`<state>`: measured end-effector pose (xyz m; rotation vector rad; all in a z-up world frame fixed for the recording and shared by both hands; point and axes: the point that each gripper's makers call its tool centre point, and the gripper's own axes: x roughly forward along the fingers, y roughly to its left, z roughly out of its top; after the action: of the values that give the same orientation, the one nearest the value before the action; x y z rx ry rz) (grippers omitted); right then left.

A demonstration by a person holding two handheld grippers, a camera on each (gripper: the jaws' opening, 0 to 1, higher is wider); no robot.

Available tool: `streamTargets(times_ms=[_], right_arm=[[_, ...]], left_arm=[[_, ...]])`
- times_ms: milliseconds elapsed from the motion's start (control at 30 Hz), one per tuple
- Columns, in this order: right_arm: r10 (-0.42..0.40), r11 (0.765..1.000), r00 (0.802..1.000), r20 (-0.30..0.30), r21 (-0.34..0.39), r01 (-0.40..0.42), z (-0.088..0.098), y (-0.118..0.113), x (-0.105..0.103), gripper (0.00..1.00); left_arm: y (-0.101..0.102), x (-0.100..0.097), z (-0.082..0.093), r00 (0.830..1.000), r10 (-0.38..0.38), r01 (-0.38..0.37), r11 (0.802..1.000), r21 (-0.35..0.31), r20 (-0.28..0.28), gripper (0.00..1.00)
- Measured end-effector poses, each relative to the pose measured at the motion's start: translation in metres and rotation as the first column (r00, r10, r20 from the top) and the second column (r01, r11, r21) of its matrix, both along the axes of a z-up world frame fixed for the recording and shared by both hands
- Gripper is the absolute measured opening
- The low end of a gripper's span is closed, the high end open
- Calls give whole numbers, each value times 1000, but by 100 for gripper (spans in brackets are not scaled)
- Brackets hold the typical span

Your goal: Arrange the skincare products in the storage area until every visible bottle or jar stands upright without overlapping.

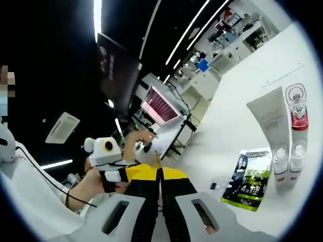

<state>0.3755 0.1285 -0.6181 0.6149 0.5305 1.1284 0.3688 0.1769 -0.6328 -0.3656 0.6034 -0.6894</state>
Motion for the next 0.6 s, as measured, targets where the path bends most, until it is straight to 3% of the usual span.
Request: streamTargets(times_ms=[233, 367, 600], right_arm=[[-16, 998, 998, 58, -55, 19, -8, 0, 7, 4], [-10, 996, 995, 101, -83, 19, -11, -2, 11, 20], [6, 993, 989, 147, -115, 11, -17, -2, 13, 36]], left_arm=[[2, 4, -6, 999, 18, -19, 999, -36, -37, 4], [5, 10, -10, 998, 36, -40, 997, -62, -57, 4], [12, 22, -16, 996, 55, -60, 996, -72, -72, 4]])
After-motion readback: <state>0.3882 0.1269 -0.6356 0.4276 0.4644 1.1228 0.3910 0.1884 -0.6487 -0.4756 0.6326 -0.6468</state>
